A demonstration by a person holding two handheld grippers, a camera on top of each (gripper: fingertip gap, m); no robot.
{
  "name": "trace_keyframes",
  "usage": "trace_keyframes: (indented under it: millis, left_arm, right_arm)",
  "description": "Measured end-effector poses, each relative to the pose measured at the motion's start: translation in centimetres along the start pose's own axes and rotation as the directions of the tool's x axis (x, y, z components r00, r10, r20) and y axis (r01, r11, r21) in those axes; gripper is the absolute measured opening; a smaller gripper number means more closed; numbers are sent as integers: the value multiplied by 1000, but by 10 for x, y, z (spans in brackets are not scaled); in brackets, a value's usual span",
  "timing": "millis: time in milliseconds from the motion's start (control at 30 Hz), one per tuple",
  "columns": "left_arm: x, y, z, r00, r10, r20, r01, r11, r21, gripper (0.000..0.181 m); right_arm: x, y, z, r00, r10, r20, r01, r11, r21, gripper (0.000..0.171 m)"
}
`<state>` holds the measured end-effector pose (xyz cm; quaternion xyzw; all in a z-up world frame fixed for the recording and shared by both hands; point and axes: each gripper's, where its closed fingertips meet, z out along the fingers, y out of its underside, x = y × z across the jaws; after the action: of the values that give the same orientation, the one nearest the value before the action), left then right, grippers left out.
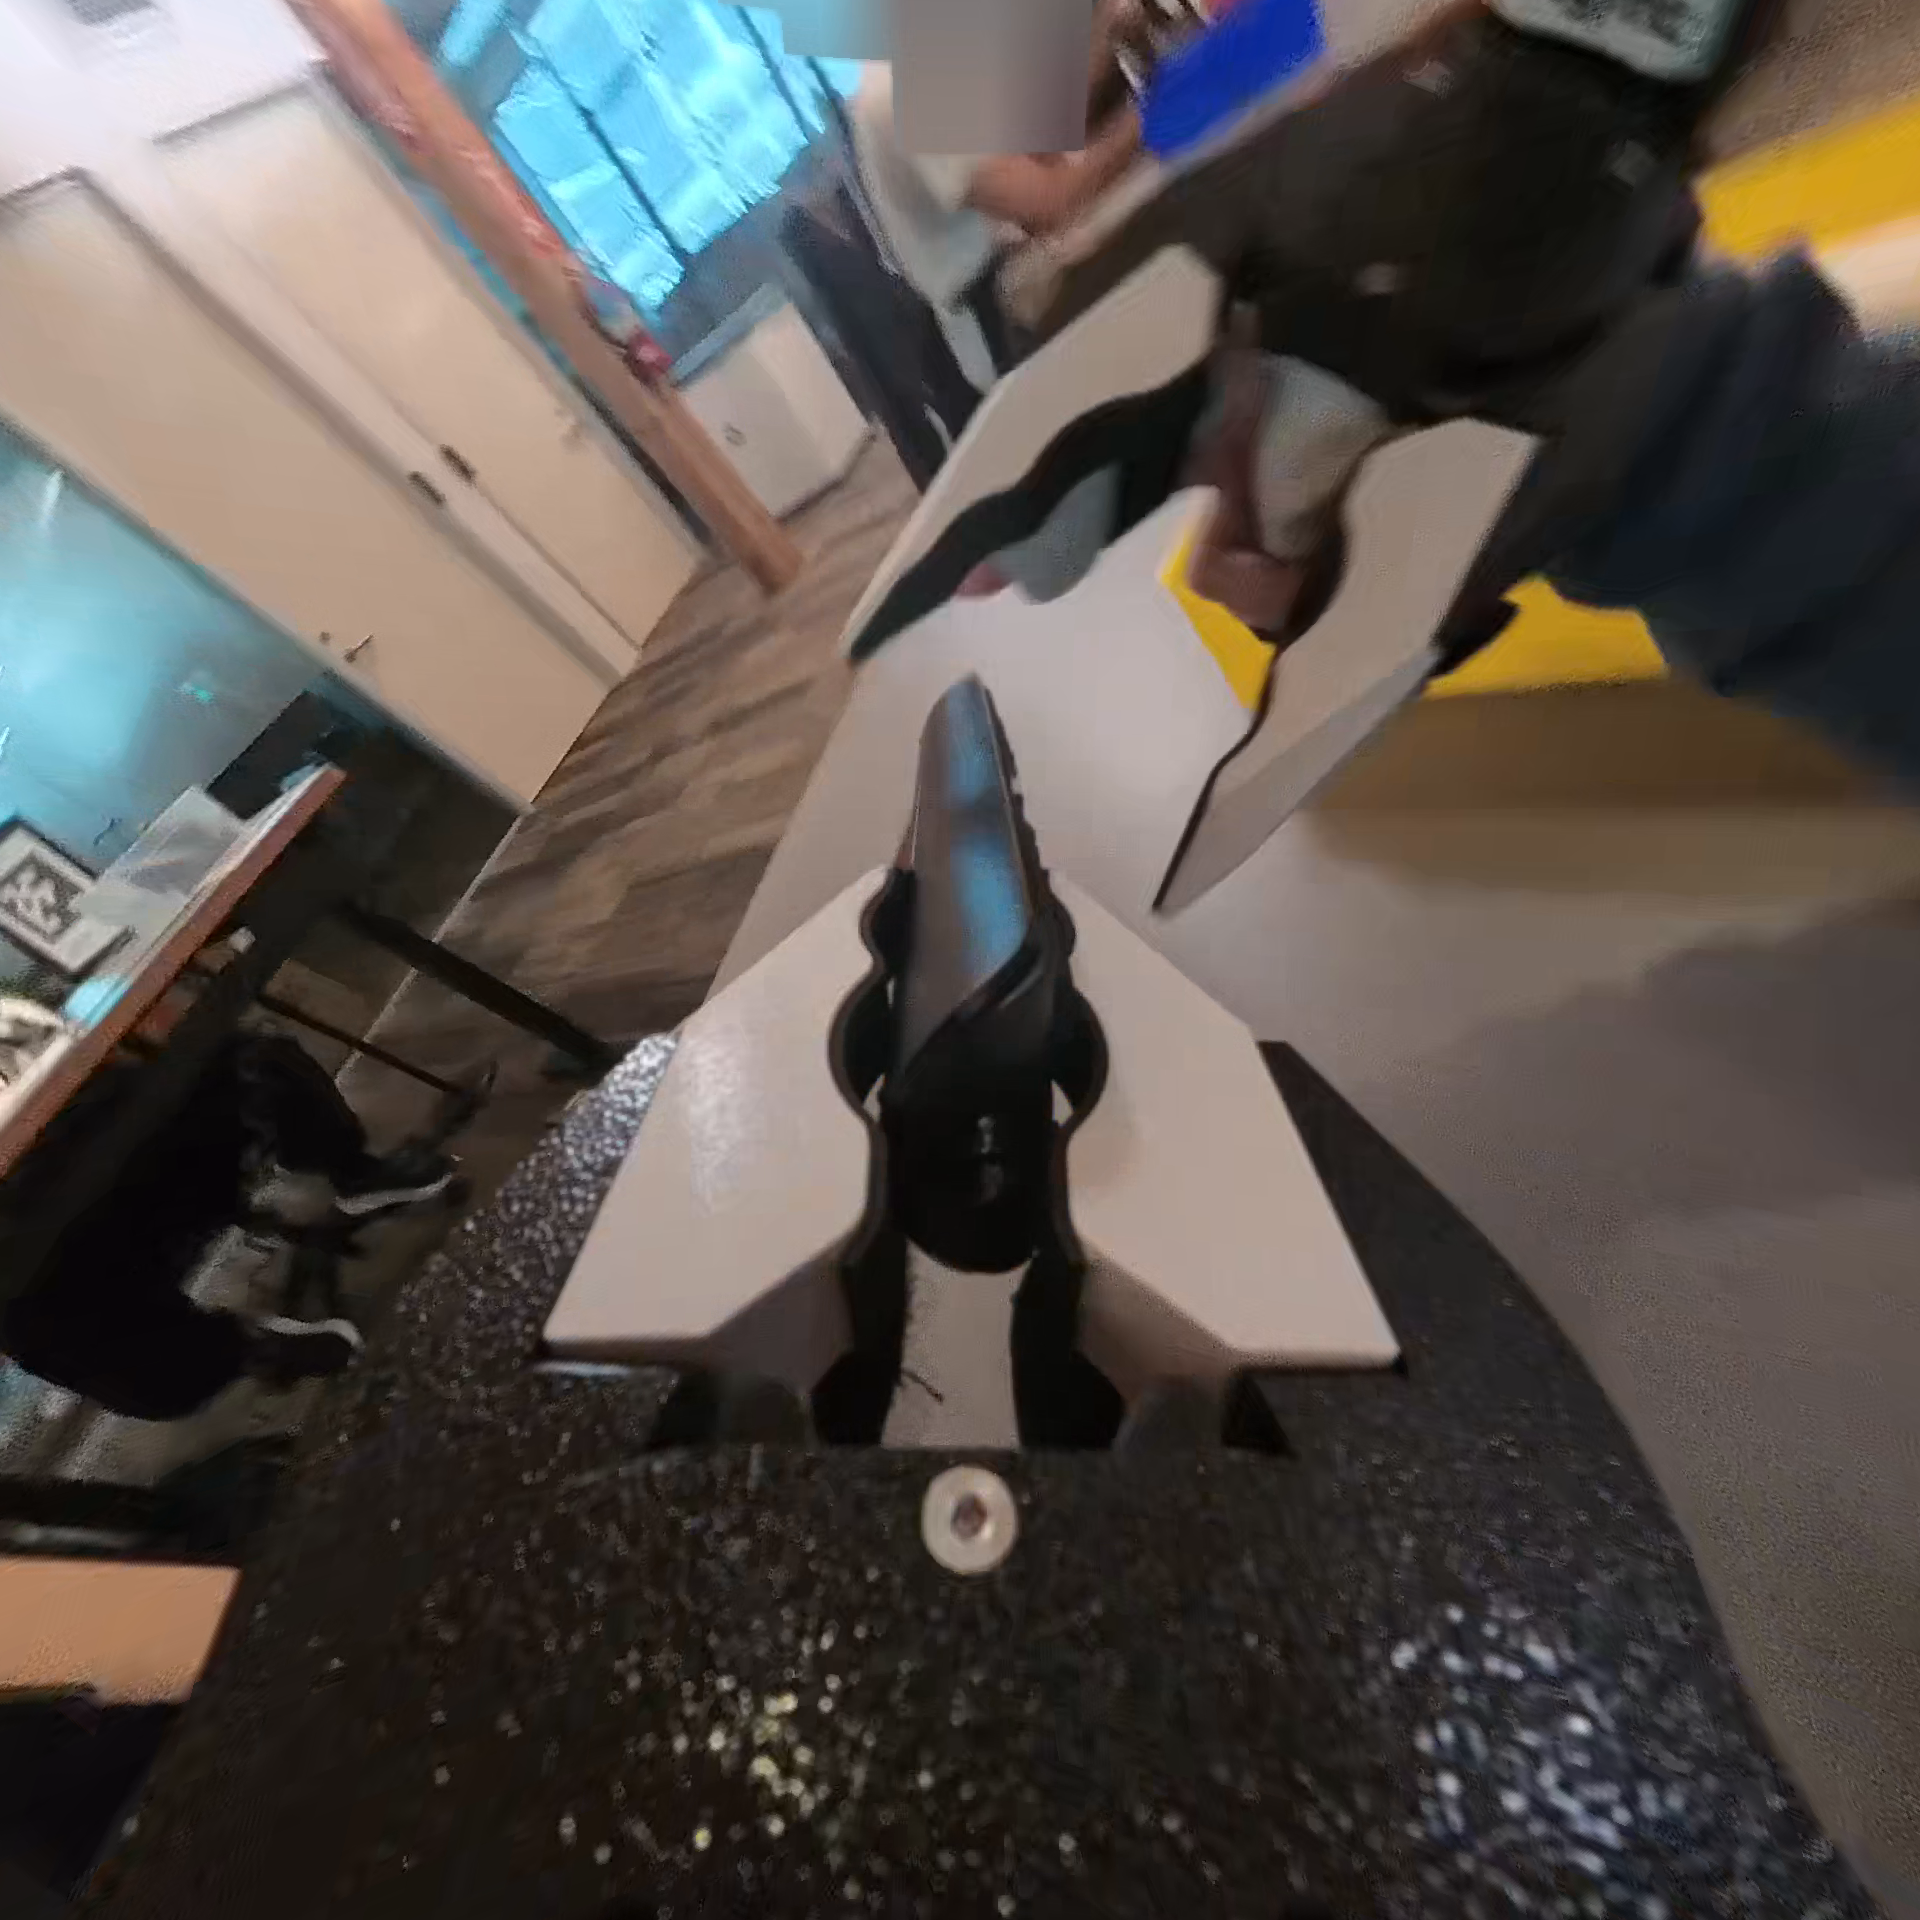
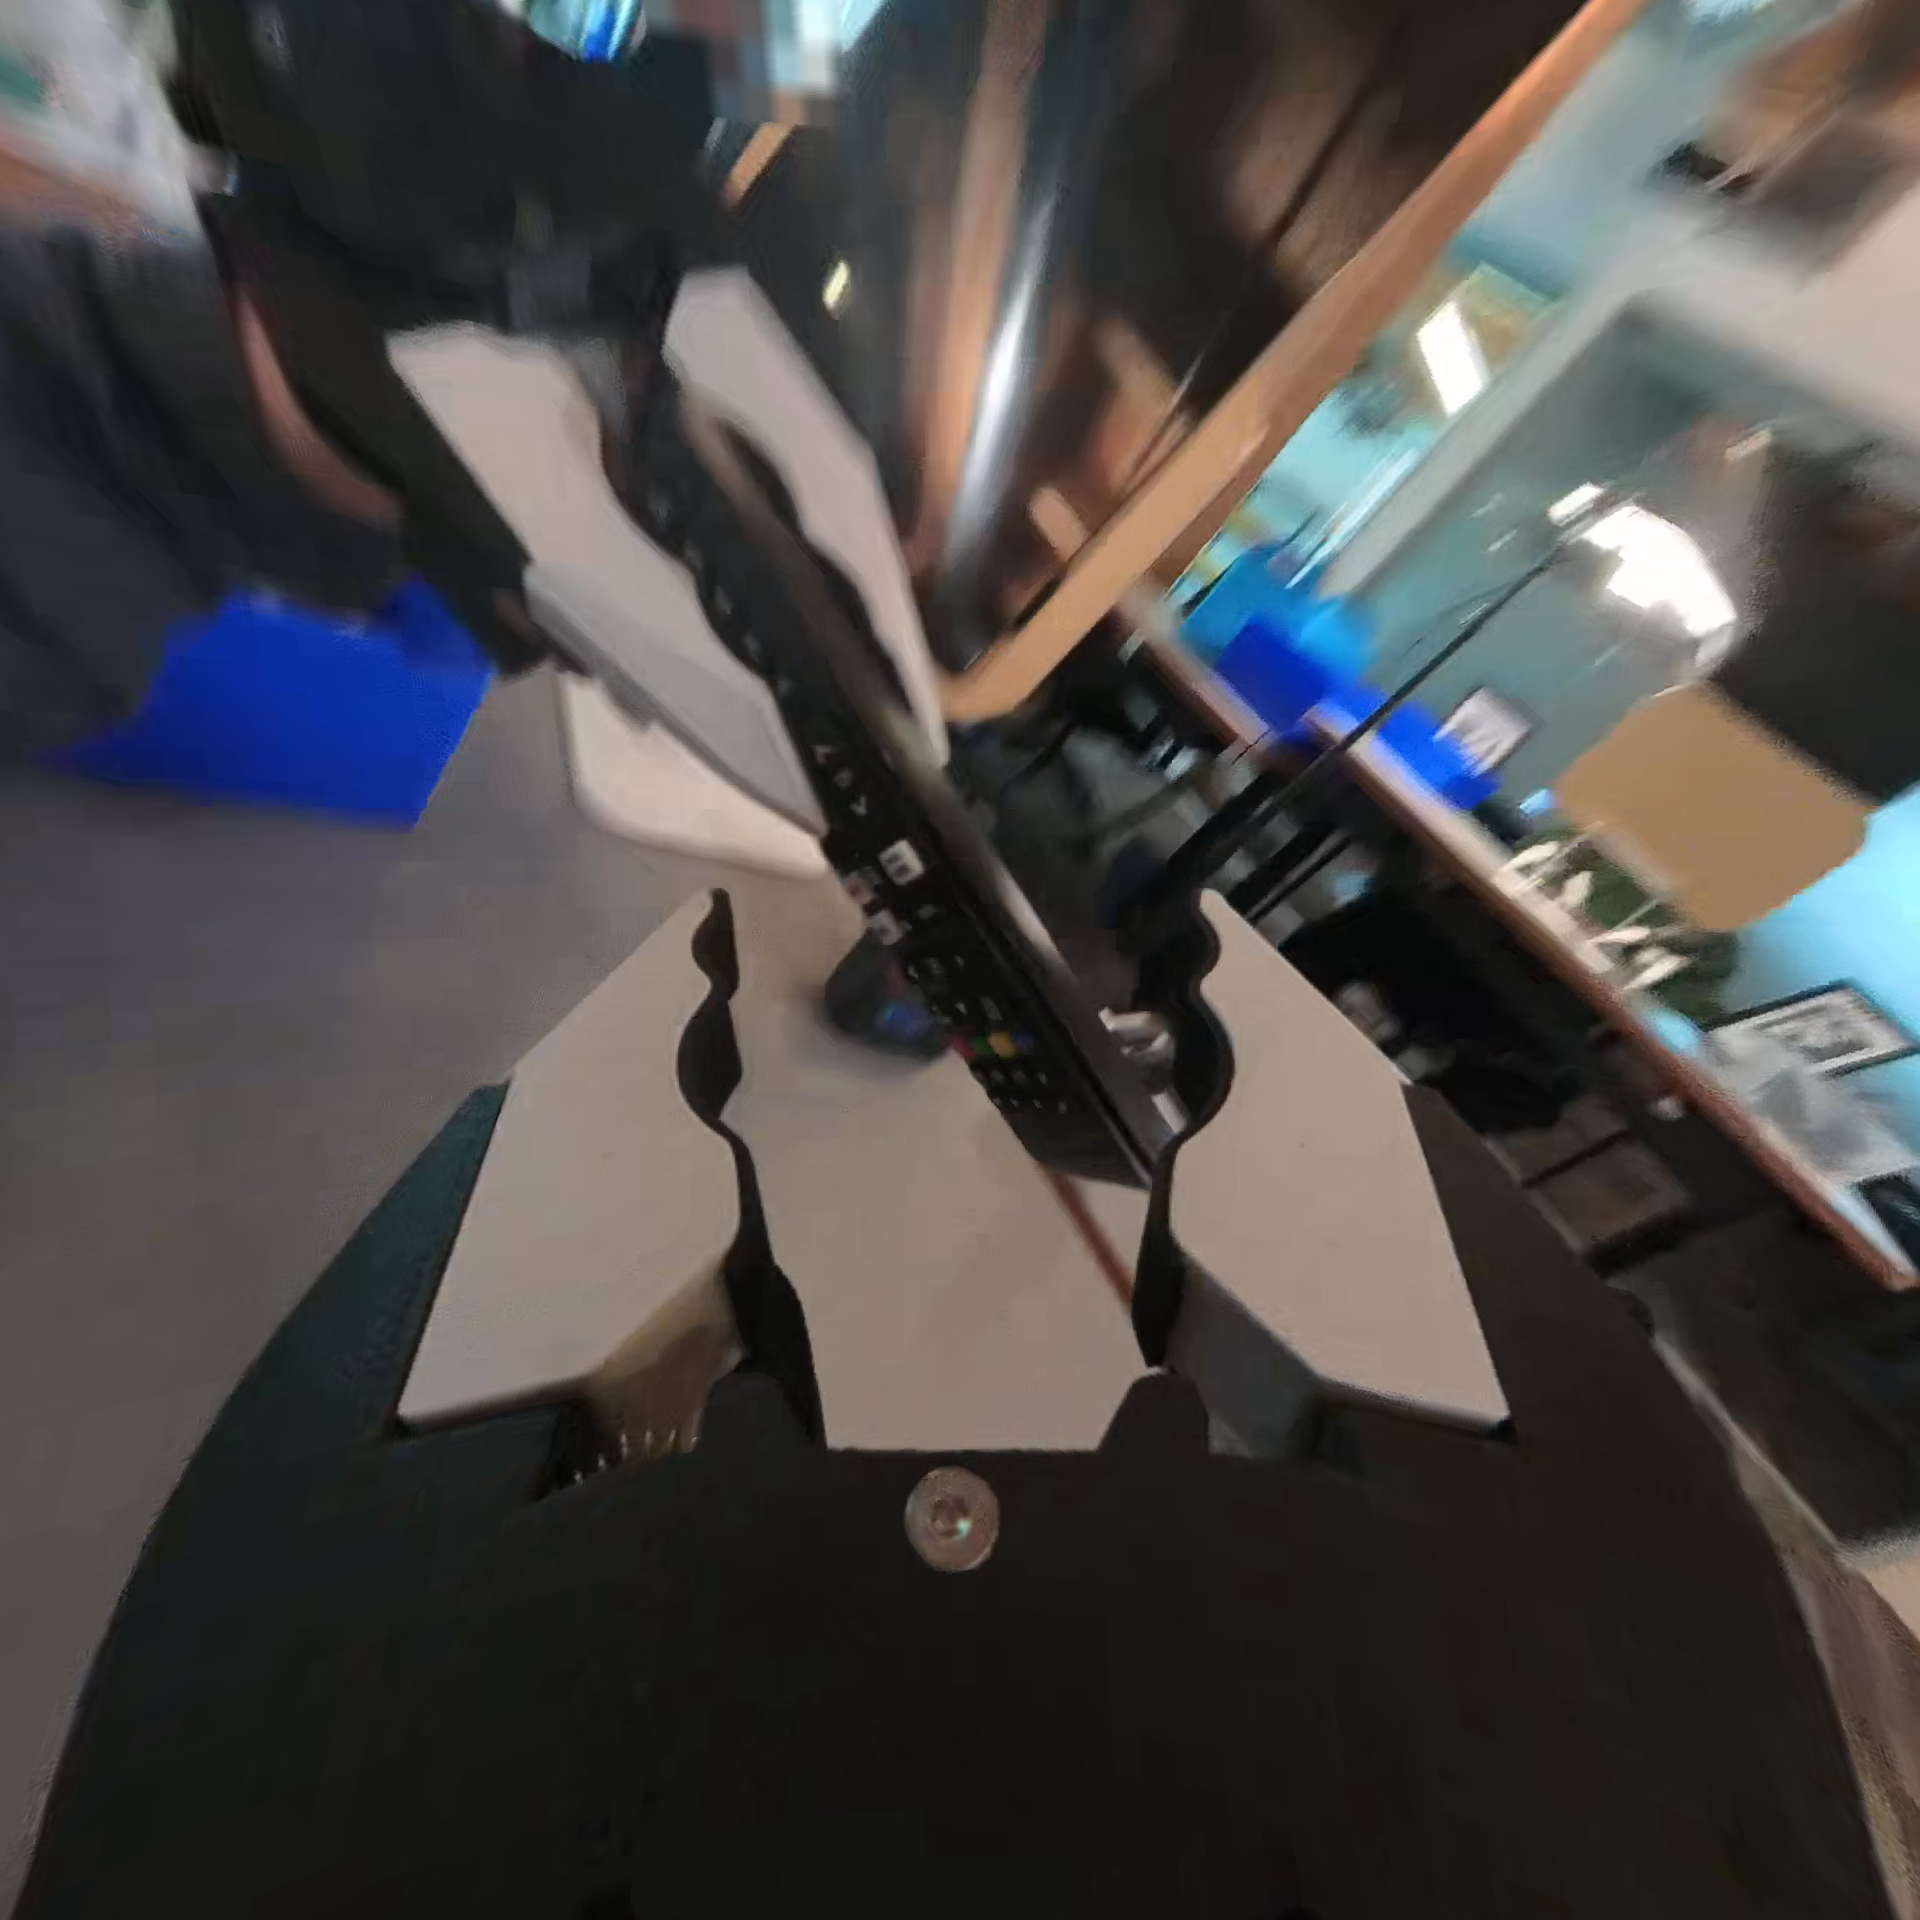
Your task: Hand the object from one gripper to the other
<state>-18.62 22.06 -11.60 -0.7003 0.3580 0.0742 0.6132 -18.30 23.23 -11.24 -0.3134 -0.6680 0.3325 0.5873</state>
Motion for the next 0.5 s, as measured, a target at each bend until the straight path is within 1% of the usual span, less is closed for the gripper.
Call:
trace_keyframes:
  millis: [33,100,133,200,233,300,367,400,467,500]
  left_arm:
    - [10,3,2,999,36,-39,-37,999,-39,22]
    - [26,8,4,992,40,-123,-51,994,-91,22]
    - [32,13,5,986,33,-162,-54,991,-123,23]
    - [38,18,6,980,-21,-198,-8,990,-143,23]
    - [36,14,6,978,-64,-199,39,991,-124,23]
    - [28,-4,4,972,-147,-182,144,989,-25,26]
    - [14,-24,-2,958,-245,-151,262,959,105,34]
    - [10,-32,-6,947,-275,-168,301,940,159,41]
    - [4,-42,-13,922,-325,-212,373,893,252,60]
    - [-2,-46,-15,905,-358,-228,414,862,292,61]
  right_arm:
    - [-11,13,6,999,-16,50,20,997,-77,79]
    - [-32,36,13,987,-19,159,51,979,-198,60]
    - [-36,44,14,984,-16,176,58,969,-239,50]
    - [-42,50,13,974,34,222,30,960,-279,31]
    - [-41,49,12,973,63,223,0,962,-272,31]
    - [-38,38,13,969,106,224,-62,979,-195,30]
    - [-32,20,14,951,201,233,-189,979,-76,26]
    - [-28,9,13,932,261,252,-267,964,-10,25]
    - [-18,-12,8,877,368,308,-420,899,121,22]
    - [-16,-20,5,846,404,349,-481,861,169,22]
